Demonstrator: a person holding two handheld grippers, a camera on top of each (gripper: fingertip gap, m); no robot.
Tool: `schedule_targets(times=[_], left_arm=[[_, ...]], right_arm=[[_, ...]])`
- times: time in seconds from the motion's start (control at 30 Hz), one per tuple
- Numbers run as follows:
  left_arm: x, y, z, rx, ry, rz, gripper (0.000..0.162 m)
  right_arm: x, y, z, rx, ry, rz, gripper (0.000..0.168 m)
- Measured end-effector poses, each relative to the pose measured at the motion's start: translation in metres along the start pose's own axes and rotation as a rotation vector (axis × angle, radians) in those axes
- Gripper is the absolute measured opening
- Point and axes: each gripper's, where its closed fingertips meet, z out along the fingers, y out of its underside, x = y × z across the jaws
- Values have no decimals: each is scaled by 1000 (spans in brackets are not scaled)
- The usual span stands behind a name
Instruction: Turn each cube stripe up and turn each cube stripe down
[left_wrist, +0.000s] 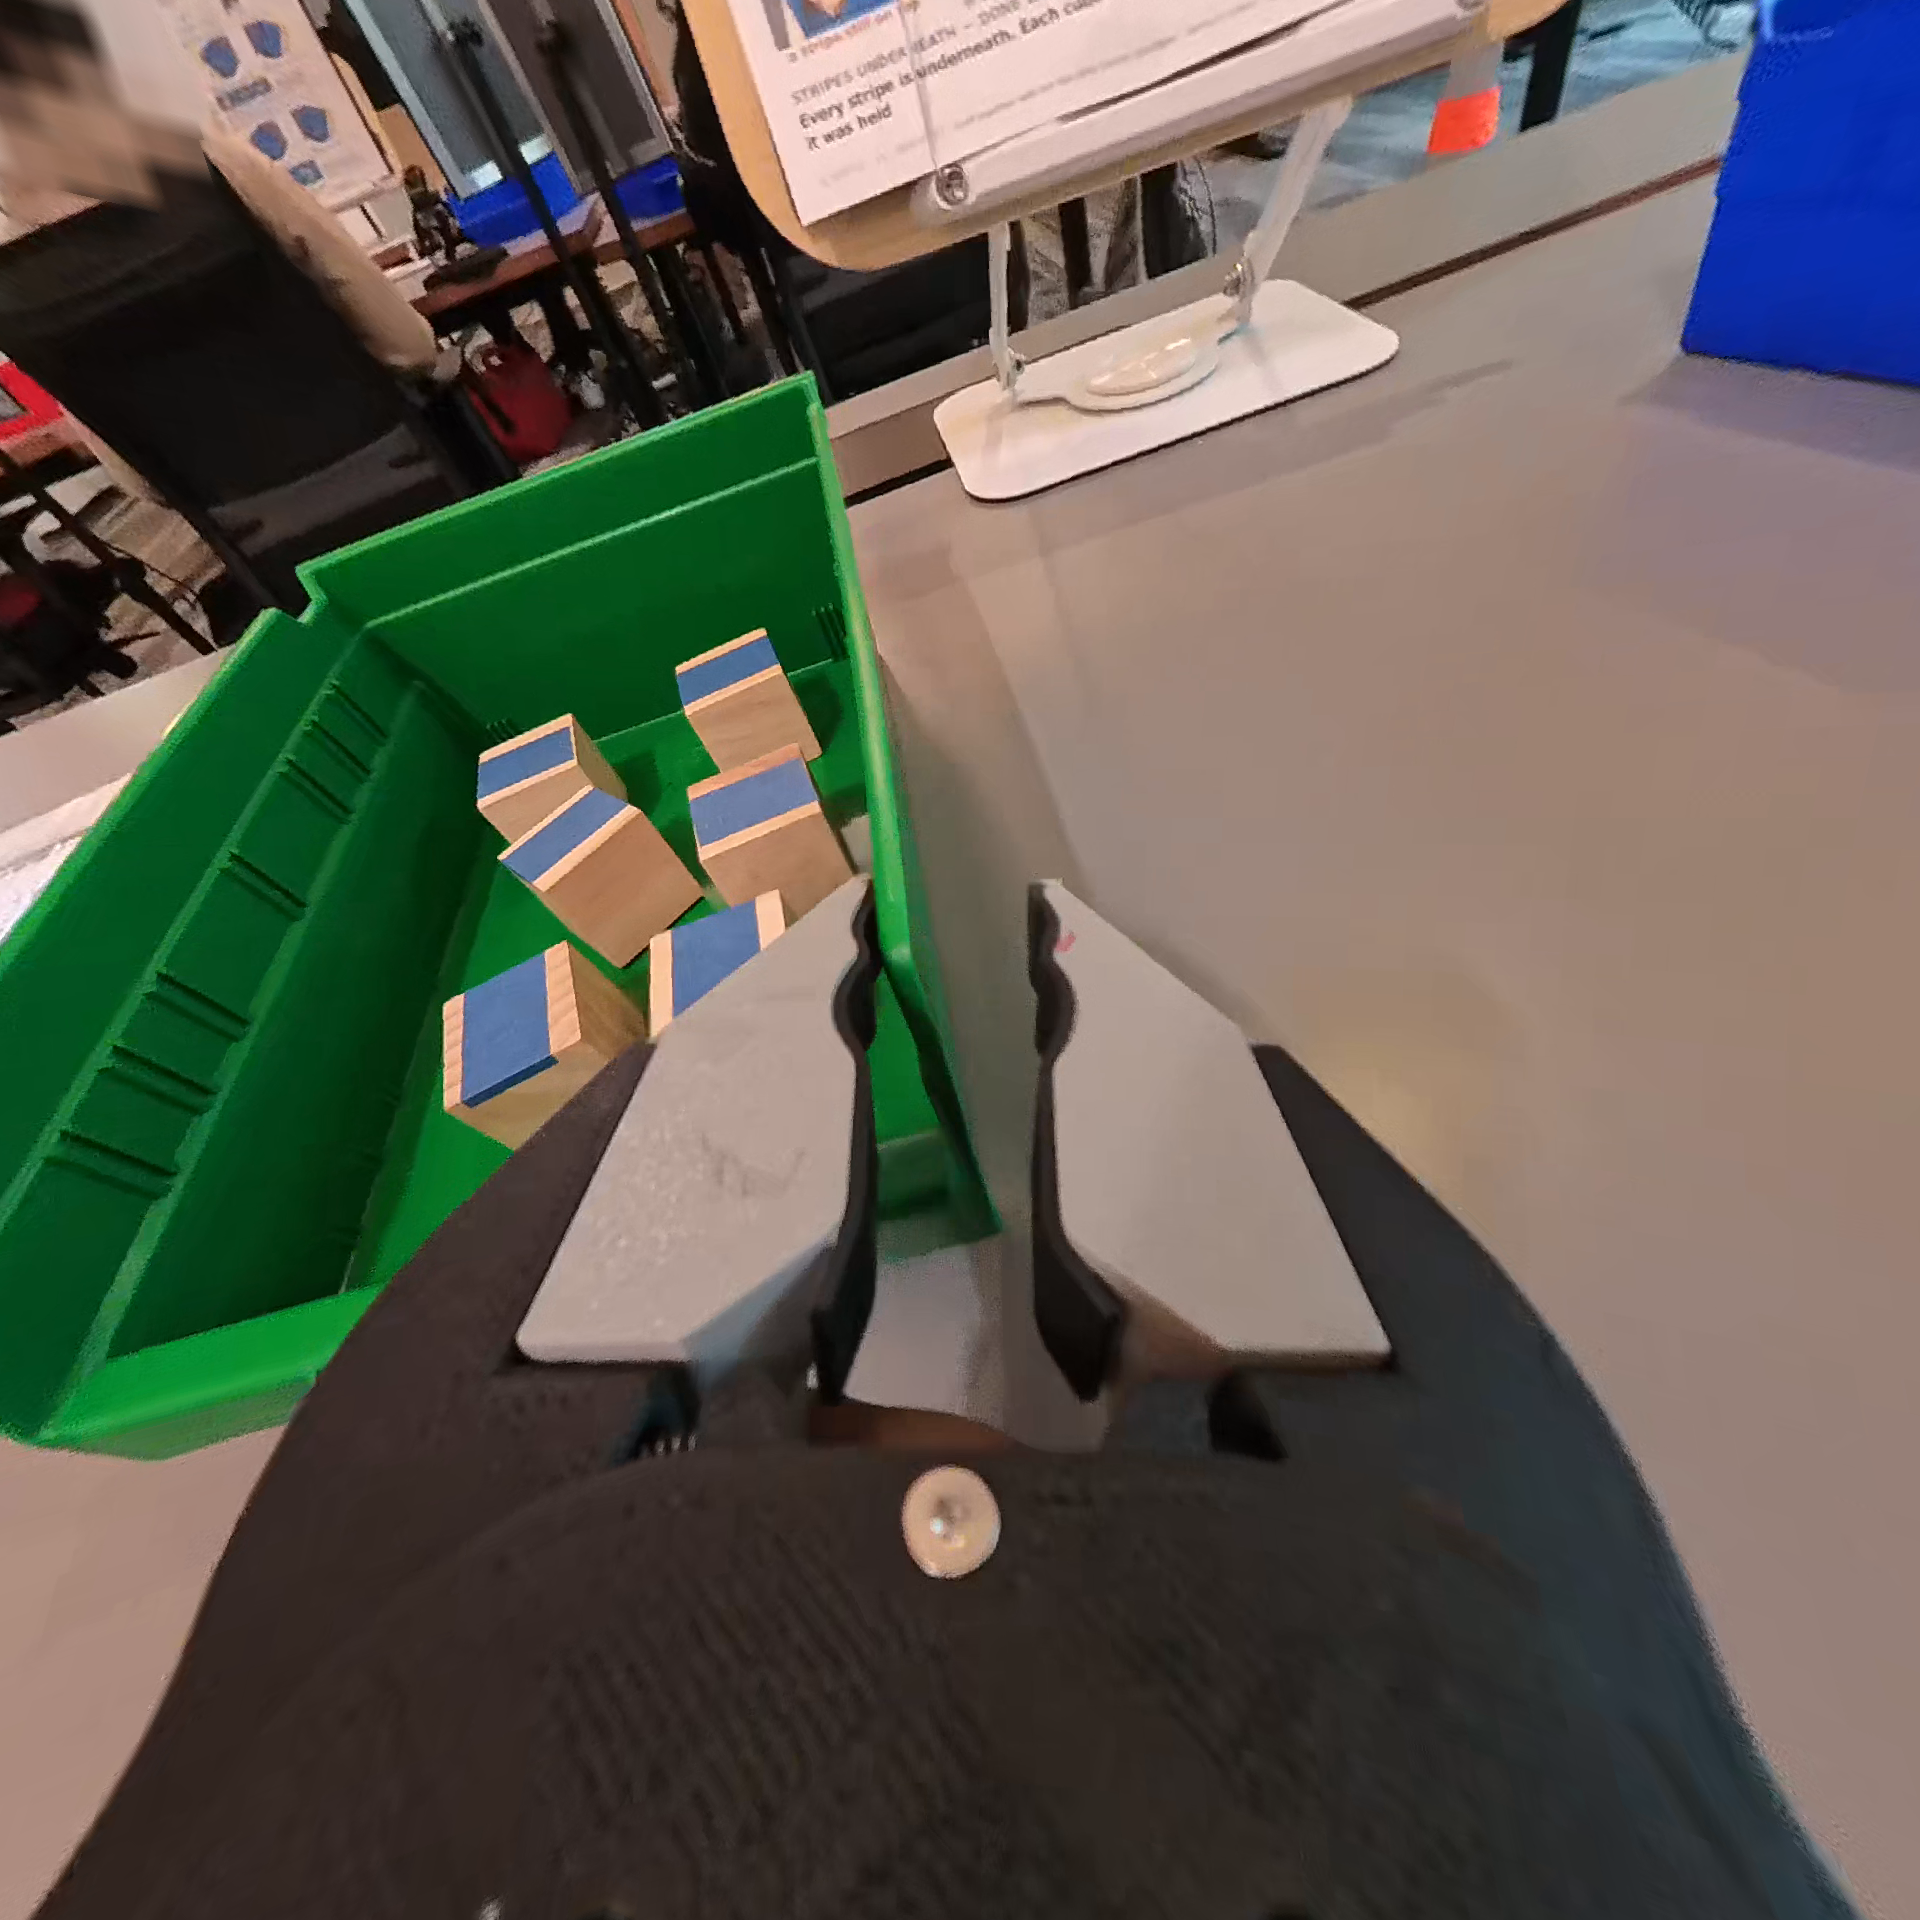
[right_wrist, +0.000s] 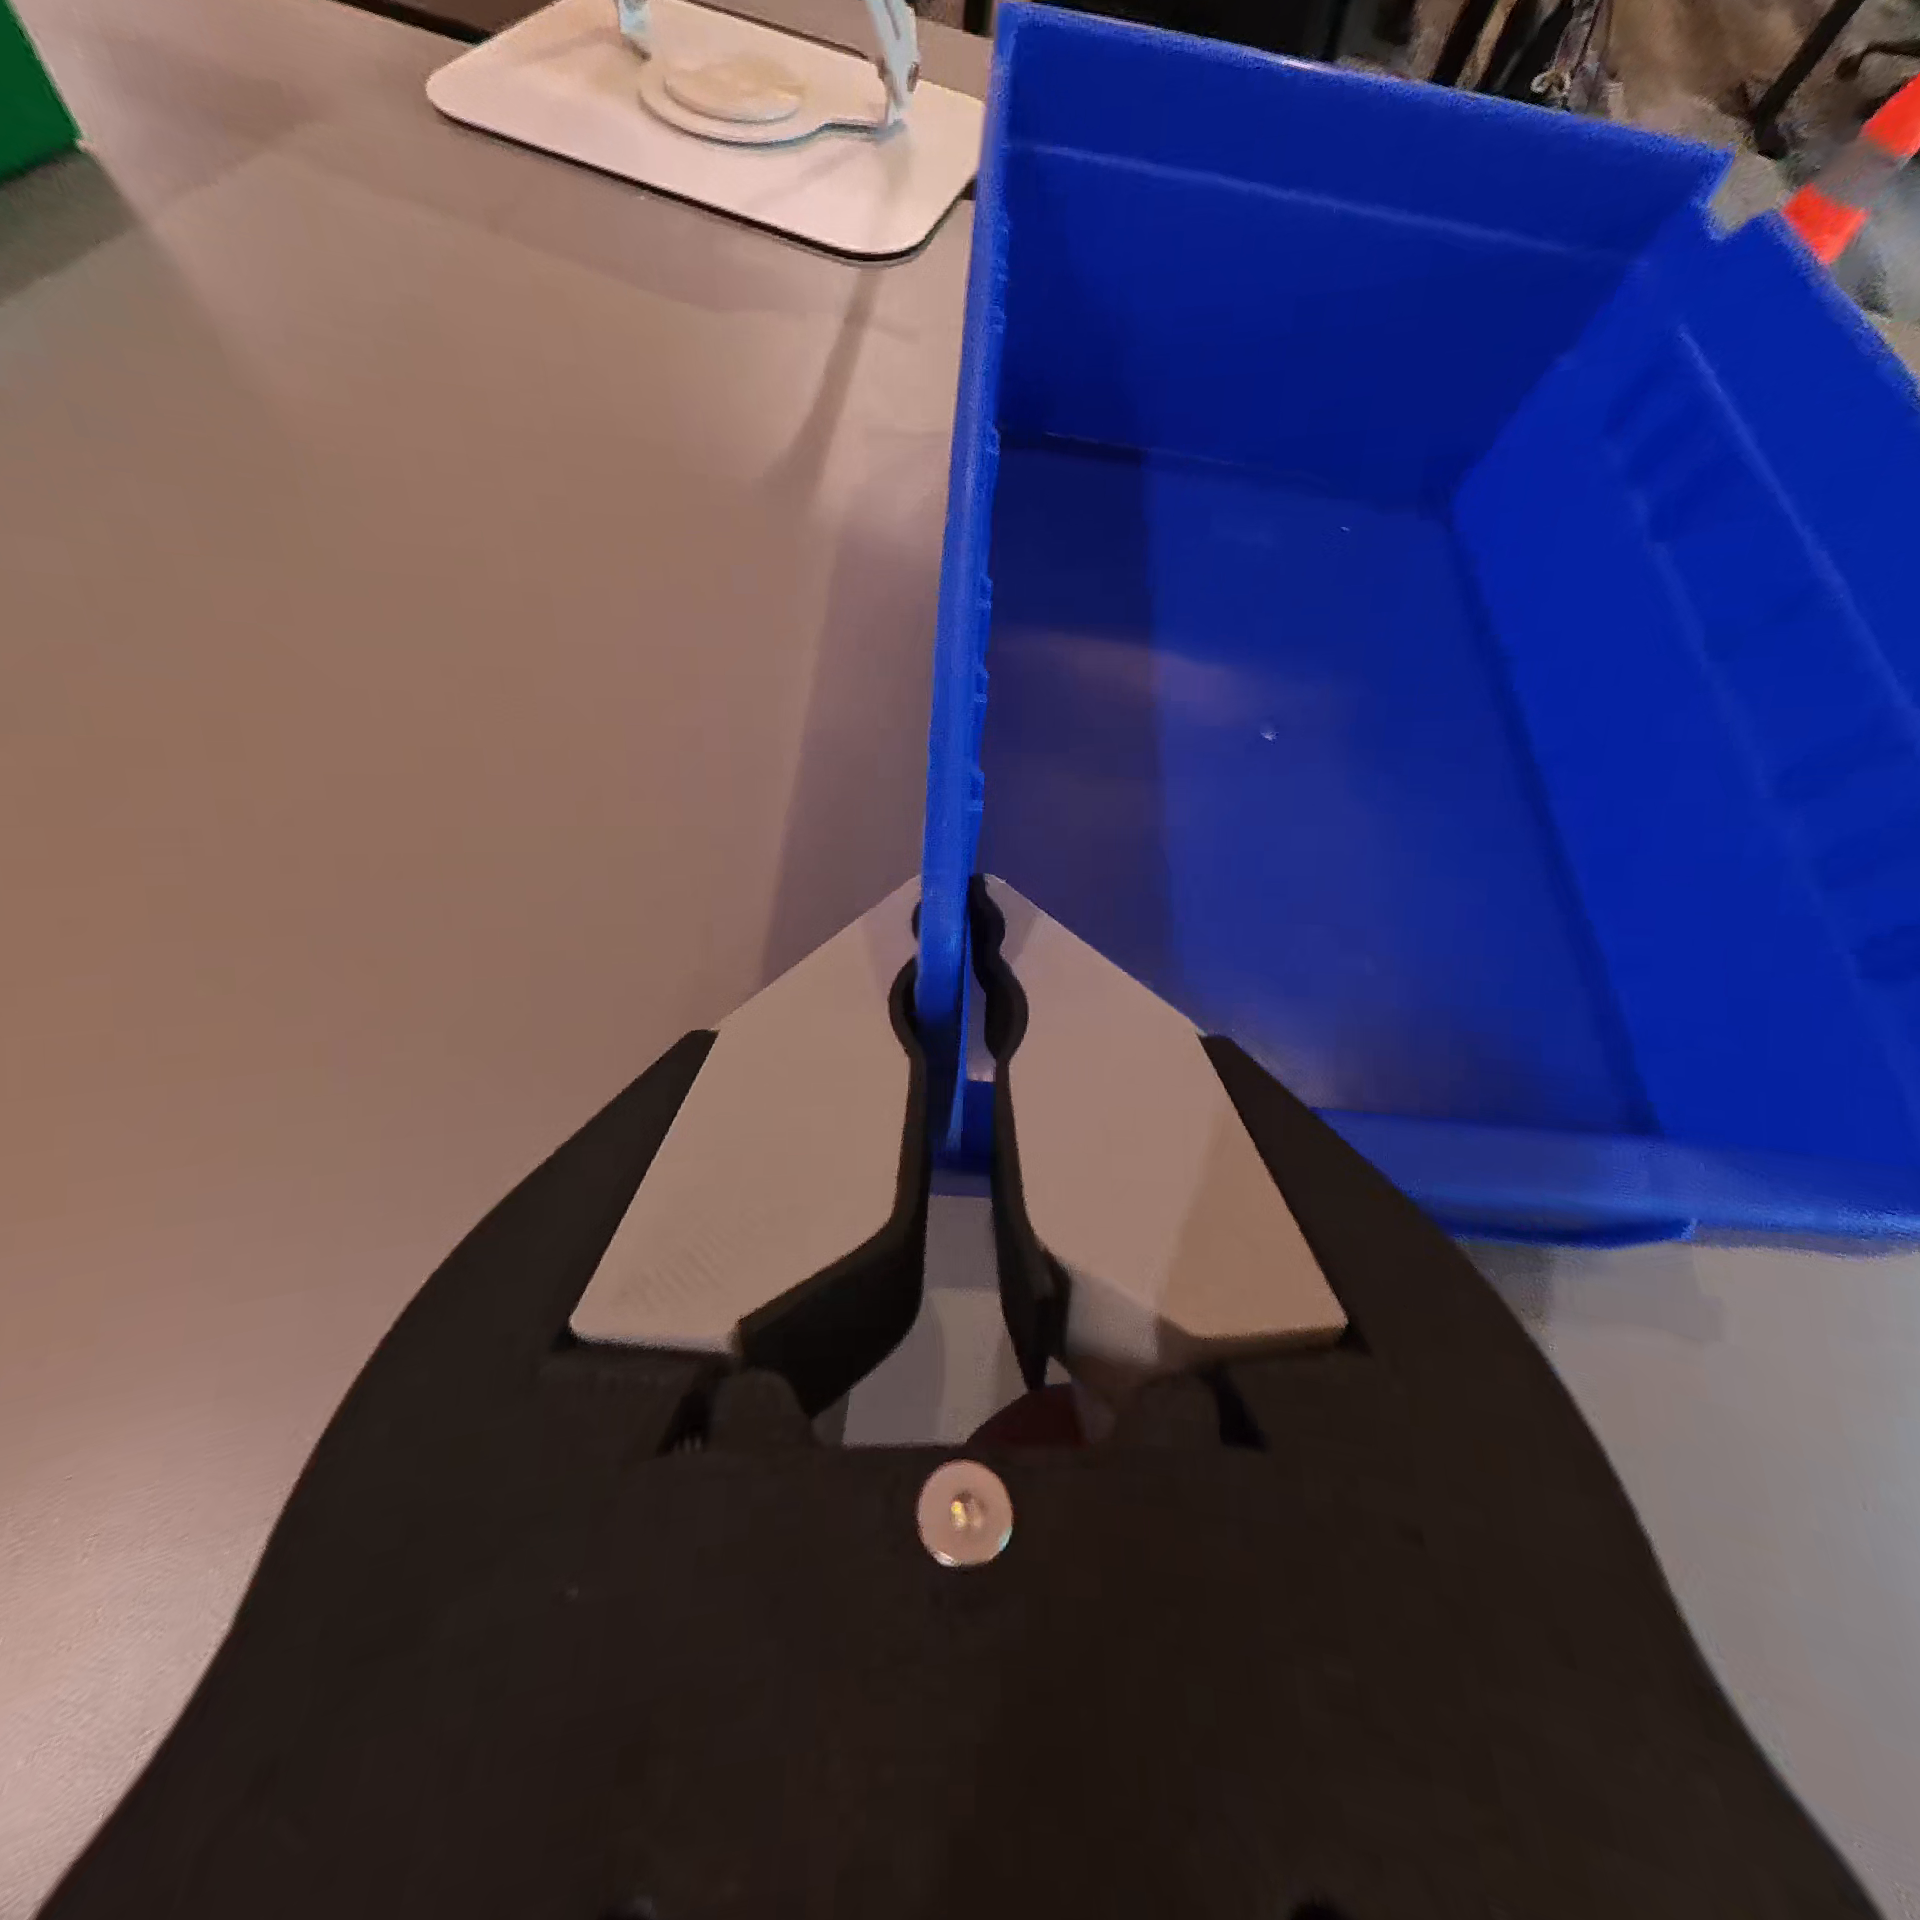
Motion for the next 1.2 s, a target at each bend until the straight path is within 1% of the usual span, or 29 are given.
schedule_targets(times=[0.07, 0.1, 0.17, 0.23, 0.27, 0.33, 0.37, 0.43, 0.5, 0.57, 0.6, 0.63, 0.7, 0.77, 0.8, 0.83, 0.9, 0.93, 1.0, 1.03, 1.07, 1.1, 1.2], left_arm=[[1, 1, -4, -8, 10, 19, 27], [1, 2, -6, -8, 9, 20, 24], [0, 2, -8, -2, 3, 6, 22], [1, 4, -10, -4, -6, -4, 22], [2, 4, -10, -3, -6, -6, 24], [9, 4, -12, 2, 27, -18, 39], [11, 4, -12, 4, 41, -25, 43], [14, 3, -12, 8, 53, -19, 46], [18, 4, -12, 10, 67, -1, 54], [19, 4, -15, 9, 76, 24, 56], [19, 3, -18, 11, 84, 37, 56], [17, 2, -22, 16, 91, 47, 56], [6, -2, -35, 28, 100, 49, 57], [-13, -8, -52, 50, 115, 25, 54], [-25, -13, -60, 66, 123, 6, 50], [-39, -19, -66, 80, 129, -8, 49], [-65, -26, -67, 60, 152, -10, 48], [-75, -26, -61, 20, 165, -1, 51], [-80, -19, -43, -99, 246, 19, 61], [-75, -12, -33, -174, 307, 21, 68], [-69, -4, -23, -251, 358, 25, 68], [-66, 5, -11, -318, 376, 30, 68], [-70, 30, 24, -465, 311, 38, 68]], right_arm=[[9, 2, -1, 2, 55, -3, 1], [11, 3, -2, 9, 65, 13, 2], [13, 3, -4, 28, 66, 84, 1], [12, 4, -5, 25, 115, 57, 3], [9, 5, -7, 24, 133, 43, 3], [4, 5, -9, 45, 157, 52, 1], [4, 5, -10, 53, 184, 45, 2], [6, 5, -10, 53, 253, 16, 4], [6, 5, -10, 54, 305, 1, 5], [2, 2, -10, 60, 334, -50, 6], [0, -4, -14, 90, 347, -73, 8], [-3, -11, -21, 136, 350, -99, 17], [-9, -29, -39, 225, 360, -139, 42], [-28, -48, -59, 310, 295, -192, 51], [-45, -58, -67, 353, 220, -219, 55], [-68, -66, -73, 389, 106, -256, 56], [-112, -75, -76, 419, -114, -323, 47], [-131, -75, -72, 408, -206, -351, 46], [-166, -66, -49, 304, -391, -386, 50], [-178, -59, -33, 232, -451, -384, 59], [-186, -53, -17, 165, -496, -395, 60], [-189, -50, 0, 117, -496, -399, 55], [-200, -48, 37, 47, -526, -376, 56]])
